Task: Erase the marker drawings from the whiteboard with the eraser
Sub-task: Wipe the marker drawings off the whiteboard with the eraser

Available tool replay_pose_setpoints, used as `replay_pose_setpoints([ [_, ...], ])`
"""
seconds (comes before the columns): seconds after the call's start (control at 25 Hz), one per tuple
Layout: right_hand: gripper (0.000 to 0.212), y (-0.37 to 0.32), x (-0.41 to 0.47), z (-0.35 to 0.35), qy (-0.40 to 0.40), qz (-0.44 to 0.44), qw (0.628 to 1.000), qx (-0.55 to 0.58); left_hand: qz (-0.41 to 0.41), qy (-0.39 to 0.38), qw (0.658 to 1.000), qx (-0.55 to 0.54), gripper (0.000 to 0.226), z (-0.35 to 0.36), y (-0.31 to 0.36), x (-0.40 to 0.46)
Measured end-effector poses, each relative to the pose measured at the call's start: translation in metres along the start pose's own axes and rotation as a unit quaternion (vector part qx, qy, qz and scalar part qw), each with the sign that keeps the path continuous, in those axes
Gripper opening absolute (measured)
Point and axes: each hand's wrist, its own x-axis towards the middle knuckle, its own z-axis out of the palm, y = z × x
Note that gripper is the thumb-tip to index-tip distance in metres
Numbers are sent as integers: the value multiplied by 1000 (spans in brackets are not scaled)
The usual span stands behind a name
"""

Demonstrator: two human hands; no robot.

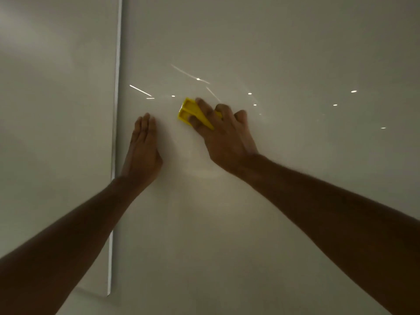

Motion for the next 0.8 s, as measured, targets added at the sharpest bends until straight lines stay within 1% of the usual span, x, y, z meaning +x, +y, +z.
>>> replay_pose_setpoints([
  [0.12, 60, -47, -31, 11, -32, -53, 998, 25, 14, -8, 1000, -6, 68, -9, -12, -4],
  [0.24, 58, -82, -89, 15, -76, -147, 984, 66, 28, -16, 999, -9, 58, -9, -5, -4],
  [0.32, 53, -85, -130, 10, -105, -189, 974, 72, 51, -19, 999, -1, 56, -7, 12, -2],
  [0.36, 52, -76, -145, 6, -119, -193, 972, 69, 64, -22, 998, 0, 57, -6, 23, -1],
  [0.4, 54, -63, -155, 1, -119, -178, 974, 70, 82, -24, 996, 1, 58, -4, 33, 0],
  [0.44, 55, -44, -162, -5, -107, -141, 982, 72, 103, -21, 994, 3, 59, -1, 45, 1],
  [0.52, 58, 1, -163, -23, -71, -36, 995, 54, 126, -8, 992, 5, 60, 7, 66, 5],
  [0.6, 61, 51, -160, -43, -41, 82, 996, 7, 132, 1, 991, 7, 62, 15, 88, 12],
  [0.68, 65, 104, -164, -61, 2, 215, 976, -34, 144, 5, 990, 4, 64, 25, 109, 17],
  [0.8, 65, 163, -197, -79, 59, 391, 918, -26, 151, 11, 988, -9, 67, 38, 143, 20],
])
